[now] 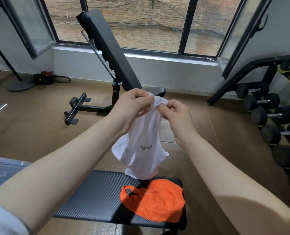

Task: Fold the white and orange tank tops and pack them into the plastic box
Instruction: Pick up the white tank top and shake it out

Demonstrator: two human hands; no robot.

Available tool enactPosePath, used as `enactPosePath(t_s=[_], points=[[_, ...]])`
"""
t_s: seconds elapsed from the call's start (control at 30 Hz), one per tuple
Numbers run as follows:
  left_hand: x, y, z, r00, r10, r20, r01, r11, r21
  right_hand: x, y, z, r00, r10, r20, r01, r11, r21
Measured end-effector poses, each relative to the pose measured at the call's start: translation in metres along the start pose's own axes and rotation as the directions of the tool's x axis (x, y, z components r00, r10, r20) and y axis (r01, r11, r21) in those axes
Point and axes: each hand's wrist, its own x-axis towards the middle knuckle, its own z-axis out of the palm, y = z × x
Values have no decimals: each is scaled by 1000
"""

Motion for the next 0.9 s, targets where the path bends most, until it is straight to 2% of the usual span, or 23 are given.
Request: enactPosePath(t_s=[0.07, 0.2, 0.33, 0.43, 0.5, 0.53, 0.57, 0.63, 0.67, 0.7, 0.77, 0.83, 0.87, 0.9], points=[[-4, -4, -8, 999, 35, -15, -34, 996, 86, -1, -1, 2, 998, 38, 40, -41, 996, 84], [-14, -18, -27, 999, 20, -26, -17, 993, 119, -8, -2, 12, 990, 91, 106, -113, 966, 232], [-24, -39, -37, 998, 25, -65, -22, 999, 47, -13, -1, 23, 988, 130, 77, -146, 953, 267], [-32, -62, -40, 998, 41, 42, -47, 987, 156, -15, -4, 29, 987, 131, 94, -158, 902, 402], [-36, -86, -48, 979, 75, 187, -140, 920, 365, -15, -7, 33, 988, 86, 131, -138, 876, 462], [-37, -99, -54, 961, 54, 272, -192, 838, 510, -16, -7, 35, 988, 74, 136, -128, 883, 451], [-37, -114, -58, 938, 3, 348, -251, 699, 670, -17, -7, 37, 989, 72, 129, -121, 895, 429], [-34, -138, -68, 897, -173, 408, -357, 264, 896, -20, -5, 39, 991, 103, 86, -129, 899, 418], [-32, -146, -72, 889, -240, 390, -384, 70, 920, -21, -3, 39, 990, 128, 58, -140, 886, 442], [-30, -152, -75, 890, -285, 357, -389, -65, 919, -21, -3, 38, 988, 151, 30, -147, 868, 474], [-25, -159, -84, 906, -331, 262, -341, -210, 916, -19, -7, 33, 984, 172, -34, -126, 827, 547], [-22, -166, -99, 901, -396, 174, -308, -304, 902, -15, -12, 27, 985, 154, -82, -71, 781, 620], [-23, -169, -107, 891, -430, 148, -307, -329, 893, -15, -14, 24, 985, 146, -96, -50, 763, 645], [-24, -173, -113, 883, -450, 134, -296, -312, 903, -16, -14, 23, 984, 143, -102, -40, 749, 661]])
